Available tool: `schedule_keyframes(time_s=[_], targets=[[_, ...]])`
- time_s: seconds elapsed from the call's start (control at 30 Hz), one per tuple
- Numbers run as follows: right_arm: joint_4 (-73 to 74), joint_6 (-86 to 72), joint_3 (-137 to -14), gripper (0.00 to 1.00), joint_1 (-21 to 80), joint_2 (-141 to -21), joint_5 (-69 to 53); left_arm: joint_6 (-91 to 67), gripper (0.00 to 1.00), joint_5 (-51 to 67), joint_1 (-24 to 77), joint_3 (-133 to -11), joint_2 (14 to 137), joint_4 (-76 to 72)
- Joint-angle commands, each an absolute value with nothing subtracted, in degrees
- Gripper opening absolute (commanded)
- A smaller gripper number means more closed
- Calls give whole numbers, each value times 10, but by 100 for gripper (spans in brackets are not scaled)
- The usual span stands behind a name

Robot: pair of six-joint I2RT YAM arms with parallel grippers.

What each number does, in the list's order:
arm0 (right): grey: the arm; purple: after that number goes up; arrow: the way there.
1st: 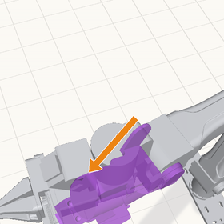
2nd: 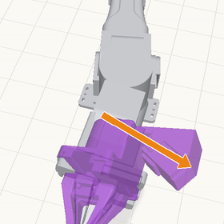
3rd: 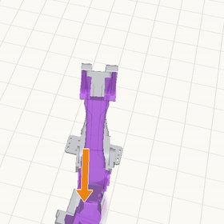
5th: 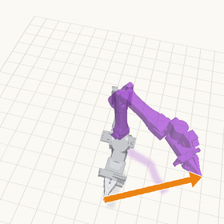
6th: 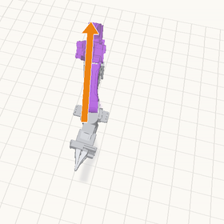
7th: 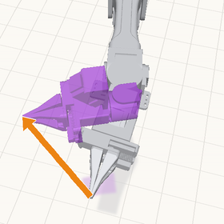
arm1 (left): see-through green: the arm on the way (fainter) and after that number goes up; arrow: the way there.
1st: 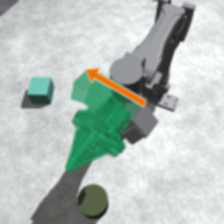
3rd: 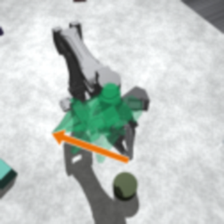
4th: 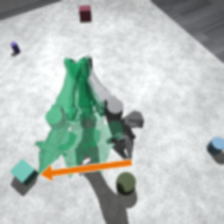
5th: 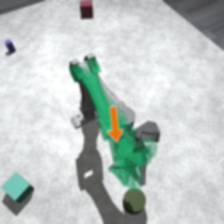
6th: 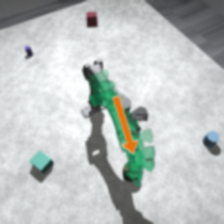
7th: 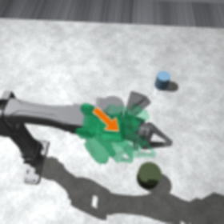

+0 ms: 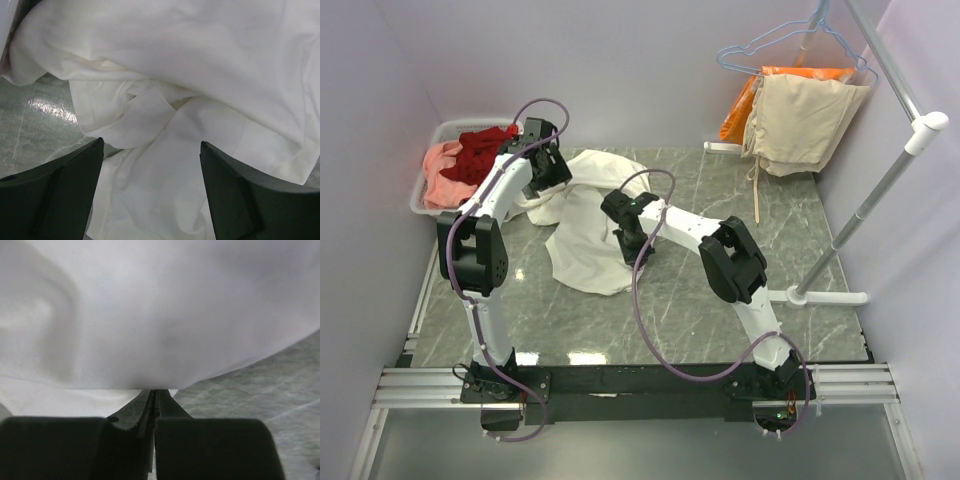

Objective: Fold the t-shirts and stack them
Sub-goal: Flatten the tshirt out

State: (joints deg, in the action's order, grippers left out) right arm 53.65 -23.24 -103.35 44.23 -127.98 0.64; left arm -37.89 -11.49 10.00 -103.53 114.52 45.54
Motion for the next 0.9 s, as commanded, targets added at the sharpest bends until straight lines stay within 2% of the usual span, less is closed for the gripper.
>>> schedule_keyframes(time_s=[0.0, 0.23, 0.4, 0.6, 0.73, 0.87], targets=[[579, -276, -1009, 0, 422, -1243, 104, -364, 83, -105, 101, -1047, 1145, 439], [616, -356, -970, 0, 339, -1186, 175, -360, 83, -103, 101, -1042, 1148, 437], [642, -386, -993, 0, 242, -1171, 204, -359, 83, -104, 101, -1039, 1151, 439], [698, -402, -1117, 0, 157, -1215, 235, -359, 82, -106, 101, -1032, 1150, 444], [742, -424, -1248, 0, 133, -1267, 288, -359, 82, -106, 102, -1034, 1151, 449], [765, -439, -1308, 0, 127, -1281, 337, -359, 82, -109, 104, -1035, 1155, 464]])
